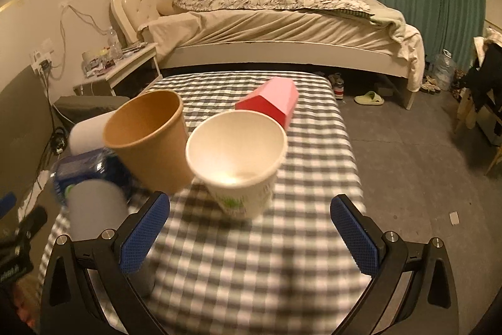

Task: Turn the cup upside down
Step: 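Reach the right gripper to the white leaf-print paper cup and close on it, then lift the white cup with the right gripper and carry it toward the left gripper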

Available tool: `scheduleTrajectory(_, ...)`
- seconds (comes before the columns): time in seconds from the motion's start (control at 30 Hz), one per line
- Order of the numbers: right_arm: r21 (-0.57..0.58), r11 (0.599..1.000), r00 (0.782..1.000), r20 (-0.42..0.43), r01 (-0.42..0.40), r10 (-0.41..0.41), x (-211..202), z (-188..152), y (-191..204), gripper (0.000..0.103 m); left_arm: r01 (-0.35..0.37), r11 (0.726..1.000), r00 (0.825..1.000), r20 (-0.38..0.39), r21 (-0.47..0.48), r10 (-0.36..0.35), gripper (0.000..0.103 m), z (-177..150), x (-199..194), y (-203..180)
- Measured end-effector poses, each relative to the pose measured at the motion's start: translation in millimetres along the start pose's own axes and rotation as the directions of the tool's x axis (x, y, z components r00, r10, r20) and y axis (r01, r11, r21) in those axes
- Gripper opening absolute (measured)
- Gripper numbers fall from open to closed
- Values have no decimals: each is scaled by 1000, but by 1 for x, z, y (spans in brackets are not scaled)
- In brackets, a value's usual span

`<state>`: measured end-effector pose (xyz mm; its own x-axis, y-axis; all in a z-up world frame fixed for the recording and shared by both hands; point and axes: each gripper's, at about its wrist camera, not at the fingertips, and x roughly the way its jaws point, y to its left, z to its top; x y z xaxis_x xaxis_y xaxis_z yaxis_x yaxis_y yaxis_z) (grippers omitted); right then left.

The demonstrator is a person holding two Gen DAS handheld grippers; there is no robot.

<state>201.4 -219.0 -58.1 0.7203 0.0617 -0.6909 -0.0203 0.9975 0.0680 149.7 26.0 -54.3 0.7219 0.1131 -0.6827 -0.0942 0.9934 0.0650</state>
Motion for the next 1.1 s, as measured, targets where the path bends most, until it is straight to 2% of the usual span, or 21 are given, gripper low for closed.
scheduleTrajectory(0.07,-9,1000,1000,-6,-8,8,15,5,2,99,8,1000,1000,-13,9,-8,103,-2,4,-3)
scheduleTrajectory(0.1,-13,1000,1000,-10,-11,11,21,6,4,95,10,1000,1000,-15,15,-9,103,-3,6,-4)
scheduleTrajectory(0.17,-19,999,999,-27,-27,26,32,8,7,85,10,1000,1000,-18,25,-10,103,-5,9,-6)
scheduleTrajectory(0.23,-18,999,998,-43,-40,39,39,8,8,69,11,999,1000,-25,30,-11,103,-6,11,-7)
scheduleTrajectory(0.3,-22,999,998,-53,-44,43,42,8,9,61,8,999,1000,-30,32,-7,103,-7,13,-7)
scheduleTrajectory(0.5,-52,997,998,-20,-55,55,23,10,16,60,-3,1000,1000,-7,25,3,103,-7,3,-5)
scheduleTrajectory(0.7,-67,996,998,-4,-59,59,-31,6,21,60,-8,1000,999,42,-3,8,103,-8,-31,2)
scheduleTrajectory(0.87,-47,996,998,-13,-69,69,-84,-14,21,60,9,1000,996,91,-26,-7,103,-14,-70,9)
scheduleTrajectory(1.1,-38,996,996,-42,-79,77,-151,-59,30,60,37,999,992,118,-25,-34,103,-35,-109,13)
